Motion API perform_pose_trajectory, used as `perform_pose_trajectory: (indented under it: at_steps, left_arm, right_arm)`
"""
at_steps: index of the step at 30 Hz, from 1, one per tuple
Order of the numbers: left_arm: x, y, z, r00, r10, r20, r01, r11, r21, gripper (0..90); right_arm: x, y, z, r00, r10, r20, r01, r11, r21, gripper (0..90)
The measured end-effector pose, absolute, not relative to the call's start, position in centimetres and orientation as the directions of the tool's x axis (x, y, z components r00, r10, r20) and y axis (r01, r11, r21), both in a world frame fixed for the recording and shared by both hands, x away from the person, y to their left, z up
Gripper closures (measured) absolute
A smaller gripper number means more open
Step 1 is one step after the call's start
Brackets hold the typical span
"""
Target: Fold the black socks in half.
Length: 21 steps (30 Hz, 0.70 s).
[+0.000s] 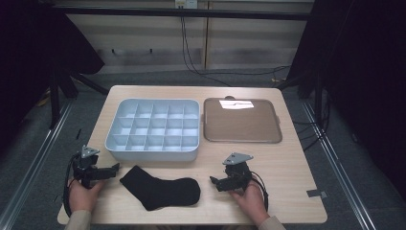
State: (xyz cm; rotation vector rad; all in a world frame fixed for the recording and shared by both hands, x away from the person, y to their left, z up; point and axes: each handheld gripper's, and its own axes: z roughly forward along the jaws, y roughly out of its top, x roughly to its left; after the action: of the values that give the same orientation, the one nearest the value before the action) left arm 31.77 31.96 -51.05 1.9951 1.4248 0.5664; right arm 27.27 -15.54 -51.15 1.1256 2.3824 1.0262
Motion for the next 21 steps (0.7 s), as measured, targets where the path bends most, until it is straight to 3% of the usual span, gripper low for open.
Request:
perform_pose_trajectory:
  at_steps: [21]
  left_arm:
    - [31.64, 32.02, -51.01, 0.336, 0.942, -0.013, 0.681, -0.234, 0.694, 0.0]
  right_arm:
    - [27.21, -15.50, -51.13, -0.653, 0.757, 0.028, 0.540, 0.438, 0.719, 13.1]
